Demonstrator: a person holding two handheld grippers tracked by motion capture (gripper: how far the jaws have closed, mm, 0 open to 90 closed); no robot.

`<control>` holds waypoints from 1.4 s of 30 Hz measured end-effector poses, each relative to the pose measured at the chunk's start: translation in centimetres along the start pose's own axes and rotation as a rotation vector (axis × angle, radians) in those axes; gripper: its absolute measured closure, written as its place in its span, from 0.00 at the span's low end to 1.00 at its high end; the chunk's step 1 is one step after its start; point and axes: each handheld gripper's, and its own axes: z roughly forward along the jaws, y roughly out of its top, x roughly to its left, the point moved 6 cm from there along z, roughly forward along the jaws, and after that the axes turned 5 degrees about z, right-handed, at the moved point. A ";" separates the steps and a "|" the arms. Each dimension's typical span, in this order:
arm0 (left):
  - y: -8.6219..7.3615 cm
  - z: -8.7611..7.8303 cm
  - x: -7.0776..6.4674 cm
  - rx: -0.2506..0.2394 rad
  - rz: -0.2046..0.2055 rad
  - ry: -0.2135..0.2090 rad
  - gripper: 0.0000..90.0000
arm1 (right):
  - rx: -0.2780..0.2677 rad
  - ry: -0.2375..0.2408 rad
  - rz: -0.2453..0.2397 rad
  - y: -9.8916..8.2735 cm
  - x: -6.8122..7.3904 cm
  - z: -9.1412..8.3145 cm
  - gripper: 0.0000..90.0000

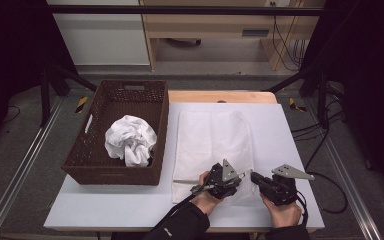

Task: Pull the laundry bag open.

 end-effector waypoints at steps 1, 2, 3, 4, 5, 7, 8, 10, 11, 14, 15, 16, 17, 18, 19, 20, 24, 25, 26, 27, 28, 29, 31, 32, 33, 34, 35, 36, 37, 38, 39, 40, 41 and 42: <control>0.0 0.0 0.1 -0.002 -0.001 -0.001 0.70 | 0.002 -0.001 -0.003 0.0 0.0 0.0 0.96; 0.1 0.0 0.1 -0.006 -0.002 0.005 0.71 | 0.008 0.000 -0.004 -0.1 0.1 0.1 0.96; 0.2 -0.1 0.3 -0.013 -0.006 0.011 0.71 | 0.009 0.000 -0.005 -0.1 0.1 0.2 0.96; 0.3 -0.2 0.3 -0.019 -0.010 0.014 0.72 | 0.010 -0.001 -0.007 -0.1 0.1 0.2 0.96; 0.3 -0.2 0.3 -0.019 -0.010 0.014 0.73 | 0.010 -0.001 -0.007 -0.1 0.1 0.2 0.96; 0.4 -0.4 0.3 -0.028 -0.001 0.019 0.73 | 0.008 0.001 -0.010 -0.1 0.1 0.2 0.96; 0.4 -0.4 0.2 -0.026 -0.005 -0.006 0.73 | 0.007 0.002 -0.009 -0.1 0.2 0.2 0.96; 0.3 -0.4 -0.1 -0.023 0.002 -0.018 0.73 | 0.004 0.002 -0.011 -0.1 0.2 0.1 0.96; 0.3 -0.3 -0.2 -0.020 0.006 -0.021 0.73 | 0.003 0.004 -0.011 0.0 0.2 0.1 0.96; 0.3 0.0 -0.2 -0.008 0.017 -0.010 0.73 | 0.004 0.005 -0.010 0.0 0.2 0.1 0.96; 0.2 0.2 -0.1 -0.002 0.015 -0.006 0.73 | 0.002 0.005 -0.012 0.0 0.3 0.1 0.96; 0.1 0.4 0.1 0.005 0.005 0.006 0.72 | 0.001 0.007 -0.015 0.0 0.3 0.1 0.96; 0.1 0.5 0.3 0.006 0.000 0.013 0.71 | 0.000 0.007 -0.016 0.0 0.3 0.1 0.96; 0.2 0.5 0.5 0.001 -0.008 0.016 0.70 | 0.003 0.007 -0.014 0.0 0.3 0.2 0.96; 0.2 0.5 0.5 0.001 -0.008 0.016 0.69 | 0.003 0.007 -0.014 0.0 0.3 0.2 0.96; 0.2 0.5 0.5 -0.004 -0.012 0.016 0.69 | 0.004 0.006 -0.015 0.0 0.3 0.2 0.96; 0.4 0.3 0.4 -0.030 -0.005 0.006 0.71 | 0.003 0.006 -0.012 0.0 0.2 0.1 0.96; 0.5 0.2 0.4 -0.037 -0.004 0.001 0.71 | 0.003 0.006 -0.012 0.0 0.2 0.1 0.96; 0.6 0.1 0.3 -0.044 0.002 -0.005 0.72 | 0.004 0.006 -0.012 0.0 0.3 0.1 0.96; 0.6 0.1 0.2 -0.048 0.004 -0.015 0.74 | 0.003 0.007 -0.012 0.0 0.3 0.1 0.96; 0.7 0.1 0.2 -0.050 0.009 -0.020 0.76 | 0.003 0.007 -0.017 0.0 0.3 0.2 0.96; 0.7 0.1 0.2 -0.053 0.010 -0.019 0.76 | 0.003 0.007 -0.017 0.0 0.3 0.2 0.96; 0.7 0.2 0.2 -0.053 0.006 -0.021 0.78 | 0.001 0.009 -0.015 0.0 0.3 0.2 0.96; 0.6 0.2 0.2 -0.052 0.005 -0.023 0.78 | 0.000 0.008 -0.015 0.0 0.3 0.1 0.96; 0.6 0.2 0.2 -0.052 0.007 -0.025 0.79 | 0.001 0.009 -0.016 0.0 0.3 0.1 0.96; 0.6 0.2 0.2 -0.049 0.009 -0.024 0.79 | 0.002 0.010 -0.017 0.0 0.3 0.1 0.96; 0.6 0.2 0.2 -0.050 0.011 -0.021 0.81 | -0.002 0.010 -0.018 0.0 0.3 0.1 0.96; 0.6 0.1 0.2 -0.049 0.012 -0.021 0.82 | -0.002 0.009 -0.019 0.0 0.3 0.1 0.96; 0.5 0.1 0.1 -0.054 0.011 -0.027 0.83 | -0.004 0.009 -0.019 0.0 0.3 0.1 0.96; 0.5 0.1 0.1 -0.053 0.011 -0.030 0.84 | -0.005 0.007 -0.017 0.1 0.3 0.1 0.96; 0.5 0.1 0.1 -0.053 0.011 -0.030 0.85 | -0.005 0.007 -0.017 0.1 0.3 0.1 0.96; 0.4 0.0 0.0 -0.051 0.015 -0.036 0.86 | -0.003 0.008 -0.015 0.0 0.2 0.1 0.96; 0.4 0.0 0.0 -0.051 0.015 -0.036 0.86 | -0.003 0.008 -0.015 0.0 0.2 0.1 0.96; 0.3 -0.1 0.0 -0.049 0.015 -0.037 0.86 | -0.003 0.008 -0.015 0.0 0.2 0.1 0.96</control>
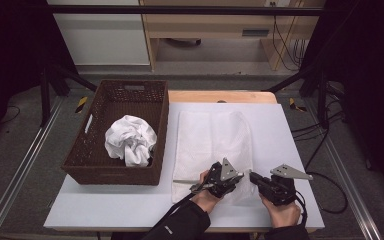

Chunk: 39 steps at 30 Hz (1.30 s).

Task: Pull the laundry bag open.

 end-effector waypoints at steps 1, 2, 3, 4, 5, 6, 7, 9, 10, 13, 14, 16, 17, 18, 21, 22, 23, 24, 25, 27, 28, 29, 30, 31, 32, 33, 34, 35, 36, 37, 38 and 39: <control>0.0 -0.1 0.0 0.000 -0.001 0.000 0.86 | 0.000 -0.001 -0.001 0.0 0.0 0.0 0.96; -0.1 -0.2 -0.1 0.001 0.002 -0.007 0.87 | 0.002 0.000 0.001 0.0 0.0 0.0 0.96; -0.1 -0.2 -0.1 0.001 0.002 -0.007 0.87 | 0.001 0.000 0.001 0.0 0.0 0.0 0.96; -0.2 -0.4 -0.3 0.000 0.001 -0.015 0.88 | 0.001 0.000 0.001 0.0 0.0 0.0 0.96; -0.2 -0.4 -0.5 0.001 0.002 -0.017 0.88 | 0.000 0.000 0.001 0.0 0.0 0.0 0.96; -0.3 -0.5 -0.6 0.008 0.006 -0.027 0.88 | 0.002 0.001 0.002 0.0 0.0 0.0 0.96; -0.3 -0.5 -0.6 0.008 0.006 -0.027 0.89 | 0.002 0.001 0.002 0.0 0.0 0.0 0.96; -0.4 -0.4 -0.8 0.015 0.010 -0.042 0.89 | 0.005 0.003 0.000 -0.1 0.1 0.1 0.96; -0.5 -0.2 -1.0 0.024 0.015 -0.046 0.89 | 0.007 0.006 -0.003 -0.1 0.1 0.2 0.96; -0.6 0.0 -1.0 0.033 0.019 -0.044 0.89 | 0.015 0.007 -0.006 -0.2 0.2 0.3 0.96; -0.6 0.1 -0.9 0.032 0.021 -0.040 0.89 | 0.015 0.008 -0.005 -0.2 0.2 0.3 0.96; -0.5 0.2 -0.8 0.035 0.023 -0.038 0.89 | 0.014 0.007 -0.007 -0.2 0.2 0.3 0.96; -0.5 0.3 -0.8 0.034 0.023 -0.037 0.89 | 0.013 0.009 -0.006 -0.1 0.2 0.3 0.96; -0.5 0.5 -0.6 0.033 0.017 -0.030 0.89 | 0.011 0.009 -0.009 -0.1 0.2 0.3 0.96; -0.5 0.5 -0.5 0.031 0.012 -0.017 0.90 | 0.013 0.009 -0.007 -0.2 0.3 0.3 0.96; -0.5 0.5 -0.5 0.031 0.012 -0.017 0.91 | 0.013 0.009 -0.007 -0.2 0.3 0.3 0.96; -0.5 0.4 -0.4 0.029 0.016 -0.012 0.91 | 0.013 0.009 -0.007 -0.2 0.2 0.3 0.96; -0.4 0.3 -0.5 0.024 0.021 -0.017 0.92 | 0.013 0.010 -0.006 -0.2 0.2 0.3 0.96; -0.4 0.3 -0.6 0.018 0.021 -0.022 0.92 | 0.012 0.011 -0.006 -0.1 0.2 0.3 0.96; -0.2 0.2 -0.7 0.006 0.025 -0.032 0.92 | 0.015 0.010 -0.007 -0.2 0.2 0.3 0.96; -0.1 0.3 -0.7 0.013 0.043 -0.021 0.90 | 0.022 0.011 -0.011 -0.2 0.3 0.5 0.96; -0.1 0.3 -0.7 0.013 0.043 -0.021 0.89 | 0.022 0.011 -0.012 -0.2 0.4 0.5 0.96; -0.2 0.6 -0.5 0.026 0.046 0.002 0.86 | 0.020 0.010 -0.016 -0.2 0.4 0.4 0.96; -0.2 0.6 -0.5 0.026 0.046 0.002 0.84 | 0.020 0.010 -0.016 -0.2 0.4 0.4 0.96; -0.4 0.8 -0.2 0.035 0.029 0.005 0.83 | 0.014 0.012 -0.016 -0.1 0.4 0.3 0.96; -0.5 0.8 -0.1 0.042 0.030 0.014 0.82 | 0.012 0.014 -0.016 -0.1 0.4 0.3 0.96; -0.5 0.8 -0.1 0.042 0.030 0.014 0.79 | 0.012 0.014 -0.016 -0.1 0.4 0.3 0.96; -0.6 0.9 0.0 0.049 0.036 0.032 0.78 | 0.012 0.017 -0.018 -0.1 0.4 0.3 0.96; -0.6 0.9 0.2 0.049 0.034 0.052 0.78 | 0.011 0.016 -0.017 -0.1 0.4 0.3 0.96; -0.6 0.9 0.2 0.049 0.034 0.052 0.75 | 0.011 0.016 -0.017 -0.1 0.4 0.3 0.96; -0.6 0.8 0.2 0.047 0.036 0.063 0.75 | 0.010 0.016 -0.017 -0.1 0.4 0.3 0.96; -0.5 0.7 0.3 0.041 0.035 0.074 0.74 | 0.010 0.014 -0.018 -0.1 0.4 0.3 0.96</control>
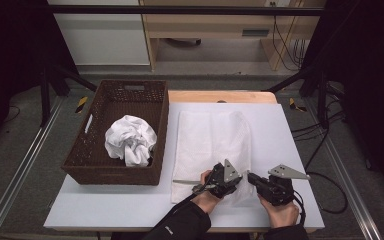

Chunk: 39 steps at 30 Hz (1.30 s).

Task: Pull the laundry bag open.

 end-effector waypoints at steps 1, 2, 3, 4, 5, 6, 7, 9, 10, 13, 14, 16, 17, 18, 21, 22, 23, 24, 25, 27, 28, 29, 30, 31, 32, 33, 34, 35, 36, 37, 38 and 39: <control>0.0 -0.1 0.1 -0.003 -0.001 0.003 0.73 | -0.001 0.000 0.001 0.0 0.0 0.0 0.96; 0.2 -0.3 0.2 -0.020 -0.008 0.008 0.73 | -0.004 0.001 0.001 0.0 -0.1 0.0 0.96; 0.2 -0.3 0.2 -0.020 -0.008 0.008 0.74 | -0.004 0.001 0.001 0.0 -0.1 0.0 0.96; 0.3 -0.5 0.3 -0.030 -0.011 0.013 0.74 | -0.003 0.001 0.002 0.0 -0.1 0.0 0.96; 0.4 -0.7 0.4 -0.050 -0.009 0.012 0.74 | -0.002 0.002 -0.001 0.0 -0.1 0.0 0.96; 0.4 -0.7 0.4 -0.050 -0.009 0.012 0.75 | -0.002 0.002 -0.001 0.0 -0.1 0.0 0.96; 0.5 -0.8 0.4 -0.062 -0.012 0.009 0.76 | -0.002 0.002 -0.001 0.0 -0.1 0.0 0.96; 0.7 -1.0 0.2 -0.083 -0.005 -0.014 0.77 | -0.002 0.002 -0.001 0.0 -0.1 0.0 0.96; 0.7 -1.0 0.2 -0.083 -0.005 -0.014 0.78 | -0.002 0.002 -0.001 0.0 -0.1 0.0 0.96; 0.7 -0.9 -0.3 -0.091 0.011 -0.056 0.79 | -0.004 0.003 0.000 0.0 -0.1 0.0 0.96; 0.7 -0.9 -0.3 -0.091 0.011 -0.056 0.80 | -0.003 0.002 0.000 0.0 -0.1 0.0 0.96; 0.7 -0.9 -0.4 -0.094 0.019 -0.059 0.80 | 0.000 0.001 -0.002 0.0 -0.1 0.0 0.96; 0.7 -0.9 -0.4 -0.094 0.019 -0.068 0.81 | -0.001 0.001 0.002 0.0 -0.1 0.0 0.96; 0.7 -0.8 -0.3 -0.093 0.017 -0.073 0.81 | -0.001 0.001 0.002 0.0 -0.1 0.0 0.96; 0.7 -0.9 -0.4 -0.094 0.022 -0.077 0.81 | 0.000 0.002 0.000 -0.1 -0.1 0.0 0.96; 0.7 -0.9 -0.4 -0.094 0.021 -0.080 0.80 | 0.001 0.002 0.001 -0.1 -0.1 0.0 0.96; 0.7 -0.9 -0.4 -0.094 0.021 -0.080 0.79 | 0.002 0.001 0.004 -0.1 -0.1 0.0 0.96; 0.7 -0.8 -0.3 -0.092 0.015 -0.080 0.79 | 0.002 0.001 0.004 -0.1 -0.1 0.0 0.96; 0.6 -0.8 -0.2 -0.092 0.007 -0.079 0.78 | 0.002 0.003 0.002 -0.1 -0.1 0.0 0.96; 0.6 -0.7 -0.1 -0.089 0.003 -0.086 0.77 | 0.003 0.003 0.001 -0.1 -0.1 0.0 0.96; 0.6 -0.7 -0.1 -0.089 0.003 -0.086 0.77 | 0.003 0.003 0.001 -0.1 -0.1 0.0 0.96; 0.6 -0.7 -0.1 -0.086 0.006 -0.090 0.77 | 0.005 0.004 0.002 -0.1 -0.1 0.0 0.96; 0.5 -0.7 -0.1 -0.084 0.010 -0.093 0.77 | 0.007 0.003 0.003 -0.1 -0.1 0.1 0.96; 0.5 -0.7 -0.1 -0.082 0.013 -0.094 0.75 | 0.006 0.004 0.002 -0.1 -0.1 0.1 0.96; 0.4 -0.7 -0.1 -0.078 0.015 -0.095 0.75 | 0.006 0.004 0.002 -0.1 -0.1 0.1 0.96; 0.4 -0.7 -0.1 -0.073 0.017 -0.100 0.75 | 0.006 0.004 0.005 -0.1 -0.1 0.0 0.96; 0.4 -0.7 -0.1 -0.070 0.021 -0.104 0.75 | 0.006 0.004 0.003 -0.1 -0.1 0.0 0.96; 0.3 -0.7 -0.2 -0.069 0.024 -0.108 0.75 | 0.006 0.004 0.003 -0.1 -0.1 0.0 0.96; 0.2 -0.8 -0.4 -0.062 0.037 -0.115 0.75 | 0.008 0.002 0.002 -0.1 -0.1 0.1 0.96; 0.2 -0.8 -0.5 -0.057 0.050 -0.114 0.76 | 0.007 0.004 0.002 -0.1 -0.1 0.0 0.96; 0.1 -0.8 -0.6 -0.054 0.057 -0.116 0.78 | 0.007 0.003 0.003 -0.1 -0.1 0.0 0.96; 0.1 -0.9 -0.7 -0.055 0.068 -0.120 0.78 | 0.007 0.003 0.002 -0.1 -0.1 0.0 0.96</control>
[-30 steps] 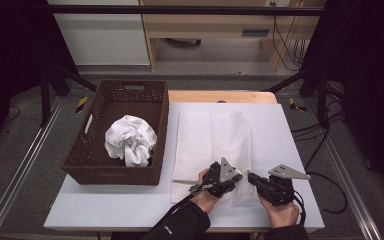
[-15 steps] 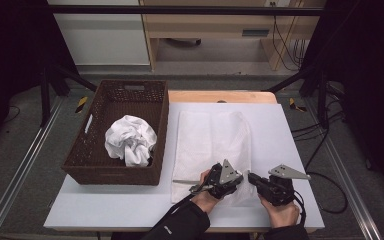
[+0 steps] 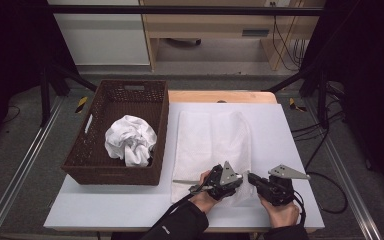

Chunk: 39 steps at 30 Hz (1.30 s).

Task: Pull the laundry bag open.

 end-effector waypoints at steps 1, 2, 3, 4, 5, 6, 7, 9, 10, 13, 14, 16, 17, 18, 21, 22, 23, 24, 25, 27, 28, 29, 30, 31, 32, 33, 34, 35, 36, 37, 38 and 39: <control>0.0 0.0 0.0 0.000 0.000 0.000 0.78 | -0.001 -0.001 -0.002 0.0 0.0 0.0 0.96; 0.0 0.0 -0.1 -0.006 -0.004 -0.002 0.78 | -0.001 -0.001 -0.002 0.0 0.0 0.0 0.96; 0.1 -0.1 -0.2 -0.011 -0.002 -0.004 0.78 | 0.000 0.000 0.000 0.0 0.0 0.0 0.96; 0.1 -0.2 -0.2 -0.016 0.001 -0.008 0.78 | 0.000 0.000 -0.002 0.0 0.0 0.0 0.96; 0.1 -0.3 -0.3 -0.013 0.009 -0.013 0.79 | 0.004 -0.002 -0.003 0.0 0.0 0.1 0.96; 0.2 -0.3 -0.4 -0.023 0.005 -0.016 0.79 | 0.006 0.000 -0.003 -0.1 0.0 0.1 0.96; 0.3 -0.3 -0.5 -0.026 0.007 -0.017 0.79 | 0.008 -0.002 -0.004 -0.1 0.0 0.2 0.96; 0.3 -0.3 -0.5 -0.030 0.008 -0.023 0.79 | 0.009 -0.003 -0.004 -0.1 0.0 0.2 0.96; 0.3 -0.3 -0.5 -0.030 0.004 -0.020 0.76 | 0.012 -0.003 -0.003 -0.1 0.0 0.2 0.96; -0.1 0.0 0.0 0.002 -0.011 0.010 0.75 | 0.011 -0.002 -0.002 -0.1 0.1 0.1 0.96; -0.3 0.1 0.2 0.011 -0.017 0.019 0.74 | 0.011 -0.003 -0.003 -0.1 0.1 0.1 0.96; -0.5 0.2 0.5 0.021 -0.020 0.027 0.73 | 0.008 -0.002 -0.004 -0.1 0.1 0.1 0.96; -0.6 0.2 0.6 0.031 -0.018 0.033 0.73 | 0.008 -0.002 -0.004 -0.1 0.1 0.1 0.96; -0.6 0.3 0.6 0.028 -0.023 0.033 0.72 | 0.006 0.000 -0.007 0.0 0.1 0.1 0.96; -0.5 0.5 0.7 0.024 -0.019 0.037 0.72 | 0.007 -0.001 -0.007 -0.1 0.2 0.1 0.96; -0.5 0.4 0.8 0.021 -0.020 0.046 0.72 | 0.006 -0.003 -0.008 0.0 0.2 0.1 0.96; -0.4 0.4 0.9 0.017 -0.023 0.061 0.72 | 0.004 -0.002 -0.008 0.0 0.1 0.1 0.96; -0.4 0.3 0.9 0.010 -0.025 0.071 0.72 | 0.005 0.000 -0.007 0.0 0.1 0.1 0.96; -0.2 0.1 1.0 0.000 -0.030 0.073 0.72 | 0.006 -0.001 -0.009 0.0 0.1 0.1 0.96; 0.0 -0.1 1.1 -0.016 -0.026 0.077 0.72 | 0.006 0.000 -0.010 0.0 0.1 0.1 0.96; 0.1 -0.1 1.1 -0.021 -0.026 0.077 0.72 | 0.005 0.000 -0.010 0.0 0.1 0.1 0.96; 0.1 -0.1 1.1 -0.025 -0.030 0.068 0.72 | 0.004 0.001 -0.010 0.0 0.1 0.1 0.96; 0.1 -0.1 1.1 -0.027 -0.034 0.064 0.72 | 0.005 0.001 -0.010 0.0 0.1 0.1 0.96; 0.1 -0.1 1.1 -0.027 -0.034 0.061 0.72 | 0.005 0.001 -0.010 0.0 0.1 0.1 0.96; 0.1 0.0 1.1 -0.030 -0.030 0.054 0.73 | 0.004 0.002 -0.010 0.0 0.1 0.1 0.96; 0.1 0.0 1.0 -0.032 -0.028 0.050 0.73 | 0.005 0.002 -0.011 0.0 0.1 0.1 0.96; 0.1 0.0 1.0 -0.035 -0.023 0.047 0.73 | 0.004 0.001 -0.010 0.0 0.1 0.1 0.96; 0.2 0.0 0.9 -0.039 -0.020 0.038 0.74 | 0.004 0.002 -0.008 0.0 0.1 0.1 0.96; 0.2 0.0 0.8 -0.045 -0.014 0.031 0.75 | 0.005 0.001 -0.008 0.0 0.1 0.1 0.96; 0.2 0.0 0.8 -0.048 -0.010 0.029 0.75 | 0.005 0.002 -0.007 0.0 0.1 0.1 0.96; 0.2 0.0 0.7 -0.044 -0.010 0.025 0.75 | 0.004 0.003 -0.008 0.0 0.1 0.1 0.96; 0.2 0.1 0.8 -0.042 -0.011 0.021 0.77 | 0.005 0.001 -0.010 0.0 0.1 0.1 0.96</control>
